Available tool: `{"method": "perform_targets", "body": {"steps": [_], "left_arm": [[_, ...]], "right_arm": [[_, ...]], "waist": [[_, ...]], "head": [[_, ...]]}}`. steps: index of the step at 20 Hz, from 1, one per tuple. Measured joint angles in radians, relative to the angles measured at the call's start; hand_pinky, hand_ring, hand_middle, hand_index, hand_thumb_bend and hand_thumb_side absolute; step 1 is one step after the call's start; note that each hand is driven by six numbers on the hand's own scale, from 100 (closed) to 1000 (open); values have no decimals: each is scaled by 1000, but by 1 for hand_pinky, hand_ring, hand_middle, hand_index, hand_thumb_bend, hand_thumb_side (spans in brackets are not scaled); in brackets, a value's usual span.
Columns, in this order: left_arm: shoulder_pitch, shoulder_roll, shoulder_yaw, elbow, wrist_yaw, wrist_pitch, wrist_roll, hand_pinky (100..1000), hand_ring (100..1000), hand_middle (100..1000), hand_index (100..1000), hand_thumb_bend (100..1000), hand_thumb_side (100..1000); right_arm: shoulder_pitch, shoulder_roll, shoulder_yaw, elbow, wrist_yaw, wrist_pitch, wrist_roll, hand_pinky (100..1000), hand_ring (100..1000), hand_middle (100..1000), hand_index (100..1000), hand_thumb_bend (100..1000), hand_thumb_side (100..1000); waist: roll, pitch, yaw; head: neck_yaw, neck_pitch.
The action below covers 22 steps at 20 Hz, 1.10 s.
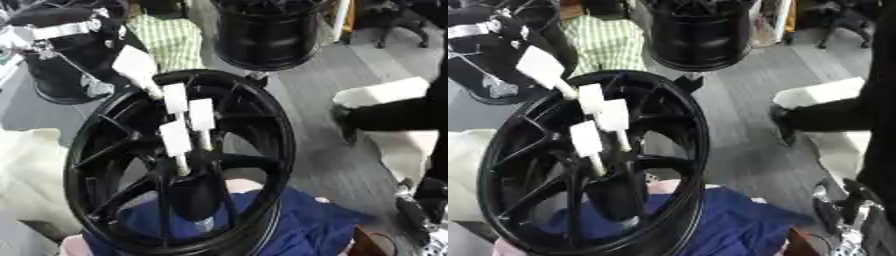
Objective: Pull the pin out of the wheel hub.
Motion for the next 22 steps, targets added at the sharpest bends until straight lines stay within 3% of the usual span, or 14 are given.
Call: {"method": "perform_targets", "body": {"steps": [9,16,20,21,22], "left_arm": [[157,124,165,-23,112,31,-31,134,100,329,566,100,179],[315,174,302,47,84,65,-65,158,111,366,597,100,170],[410,173,397,133,31,85,-85,208,161,486,703,100,156],[435,171,421,156,16,89,-89,281,249,595,796,100,319],[459,165,446,179,3,93,-93,293,267,626,824,111,388]], "right_arm": [[7,0,-6,4,-6,-1,-7,366,504,638,711,239,263],[13,1,-13,4,-12,2,-12,367,504,638,711,239,264],[16,3,-17,4,-17,1,-14,367,504,639,711,239,263],[17,5,-17,4,-18,1,-14,367,504,638,711,240,262],[18,7,-17,4,-19,1,-15,367,504,638,711,240,262]], "waist": [[-13,0,18],[-28,1,34],[-38,3,38],[-41,4,40],[-44,5,41]], "head": [[-1,1],[-1,2],[-2,3],[-2,4],[-2,7]]}}
